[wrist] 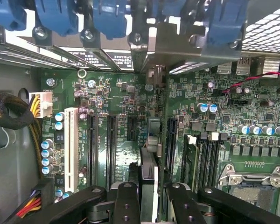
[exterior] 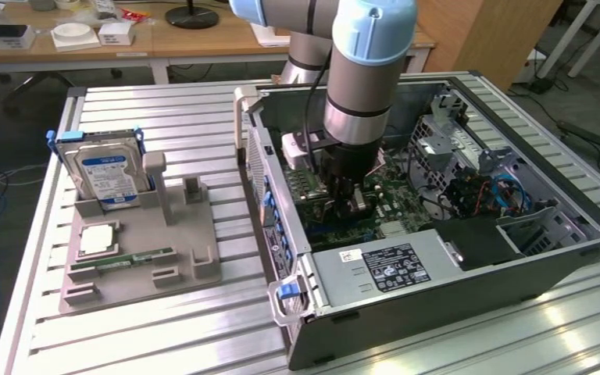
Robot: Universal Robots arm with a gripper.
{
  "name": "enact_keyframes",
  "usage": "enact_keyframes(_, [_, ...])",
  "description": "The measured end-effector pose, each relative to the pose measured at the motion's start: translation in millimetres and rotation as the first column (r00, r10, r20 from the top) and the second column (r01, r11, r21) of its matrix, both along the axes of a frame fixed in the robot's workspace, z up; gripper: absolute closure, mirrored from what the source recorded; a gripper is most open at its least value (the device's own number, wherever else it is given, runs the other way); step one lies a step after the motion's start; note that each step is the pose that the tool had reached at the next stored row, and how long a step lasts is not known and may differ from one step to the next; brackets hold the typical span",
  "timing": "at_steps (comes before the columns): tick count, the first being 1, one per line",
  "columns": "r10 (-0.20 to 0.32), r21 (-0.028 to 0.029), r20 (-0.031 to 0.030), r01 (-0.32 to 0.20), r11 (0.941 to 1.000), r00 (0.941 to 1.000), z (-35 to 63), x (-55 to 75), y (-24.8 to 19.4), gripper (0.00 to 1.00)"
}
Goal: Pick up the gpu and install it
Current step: 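Insert the gpu into the slot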
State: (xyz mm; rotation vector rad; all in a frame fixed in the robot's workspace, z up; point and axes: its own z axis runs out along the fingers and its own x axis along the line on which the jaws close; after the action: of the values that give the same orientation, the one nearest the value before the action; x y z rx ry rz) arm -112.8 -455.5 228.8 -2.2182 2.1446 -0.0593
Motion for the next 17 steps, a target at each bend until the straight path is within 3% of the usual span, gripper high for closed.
enact_keyframes(17, [0.0, 0.0, 0.001, 0.0, 1.0, 1.0, -4.5, 0.1, 0.1, 0.73])
